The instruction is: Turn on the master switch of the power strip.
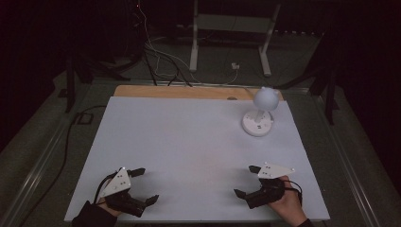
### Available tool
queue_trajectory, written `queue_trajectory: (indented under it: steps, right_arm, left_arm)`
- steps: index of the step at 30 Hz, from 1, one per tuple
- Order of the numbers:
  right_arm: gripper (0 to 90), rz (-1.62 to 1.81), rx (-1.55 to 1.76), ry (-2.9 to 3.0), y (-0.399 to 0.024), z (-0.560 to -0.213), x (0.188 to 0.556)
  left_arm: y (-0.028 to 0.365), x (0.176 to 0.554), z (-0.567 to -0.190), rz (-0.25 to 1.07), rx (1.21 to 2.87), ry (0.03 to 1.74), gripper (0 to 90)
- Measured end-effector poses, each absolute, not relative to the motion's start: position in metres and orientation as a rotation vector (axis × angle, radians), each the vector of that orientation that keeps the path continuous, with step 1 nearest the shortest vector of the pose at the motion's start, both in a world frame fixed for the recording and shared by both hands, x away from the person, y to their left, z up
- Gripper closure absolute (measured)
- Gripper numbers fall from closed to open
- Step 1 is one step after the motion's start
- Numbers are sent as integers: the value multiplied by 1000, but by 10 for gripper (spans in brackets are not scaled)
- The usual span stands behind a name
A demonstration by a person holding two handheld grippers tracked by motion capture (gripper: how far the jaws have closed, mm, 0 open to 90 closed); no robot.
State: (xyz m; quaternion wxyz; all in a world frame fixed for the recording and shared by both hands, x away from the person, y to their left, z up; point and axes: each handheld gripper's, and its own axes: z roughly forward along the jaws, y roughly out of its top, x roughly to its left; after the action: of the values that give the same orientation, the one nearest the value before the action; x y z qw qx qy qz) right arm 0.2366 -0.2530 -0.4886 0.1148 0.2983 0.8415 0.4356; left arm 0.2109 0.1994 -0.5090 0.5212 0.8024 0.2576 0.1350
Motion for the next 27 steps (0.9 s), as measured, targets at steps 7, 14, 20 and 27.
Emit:
queue_trajectory:
  steps: [7, 14, 20, 27]
  right_arm:
    - [0, 1297, 857, 2440, -253, -474, 242]
    - [0, 1319, 868, 2412, -258, -462, 249]
    - [0, 1313, 872, 2399, -261, -454, 255]
    - [0, 1318, 884, 2388, -265, -449, 263]
  left_arm:
    - [199, 211, -509, 322, 1922, 617, 1]
    - [199, 211, -509, 321, 1924, 614, 1]
    - [199, 211, -509, 320, 1926, 614, 1]
    - [198, 211, -509, 317, 1927, 614, 1]
